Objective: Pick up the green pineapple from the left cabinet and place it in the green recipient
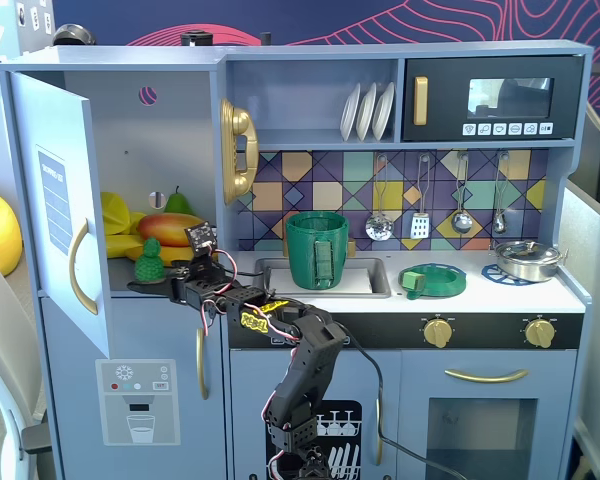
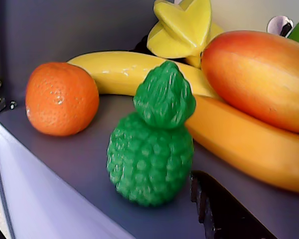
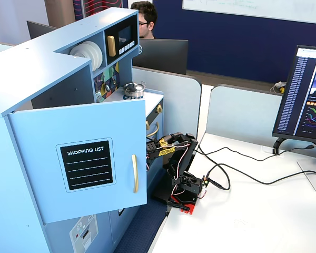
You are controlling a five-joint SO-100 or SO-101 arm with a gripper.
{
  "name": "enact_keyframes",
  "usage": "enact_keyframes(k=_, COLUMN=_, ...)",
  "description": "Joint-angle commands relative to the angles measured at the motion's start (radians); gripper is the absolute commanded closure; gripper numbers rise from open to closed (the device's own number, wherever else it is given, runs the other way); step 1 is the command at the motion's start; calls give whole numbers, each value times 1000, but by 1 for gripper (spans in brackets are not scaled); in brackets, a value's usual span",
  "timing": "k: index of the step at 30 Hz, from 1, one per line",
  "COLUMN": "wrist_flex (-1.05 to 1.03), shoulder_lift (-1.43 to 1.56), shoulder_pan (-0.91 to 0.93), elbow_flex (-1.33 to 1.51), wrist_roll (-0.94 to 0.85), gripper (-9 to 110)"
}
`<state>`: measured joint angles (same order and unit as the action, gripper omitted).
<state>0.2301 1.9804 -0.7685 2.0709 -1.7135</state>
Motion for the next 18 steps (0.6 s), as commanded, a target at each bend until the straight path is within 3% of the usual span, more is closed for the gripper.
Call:
enact_keyframes(k=1, wrist_flex=43, shoulder_lift=-38, shoulder_pan=6, elbow_flex=-110, wrist_roll=-3, gripper=54)
enact_keyframes(k=18, wrist_flex=28, shoulder_lift=-206, shoulder_pan=60, elbow_flex=-264, wrist_roll=78, gripper=56)
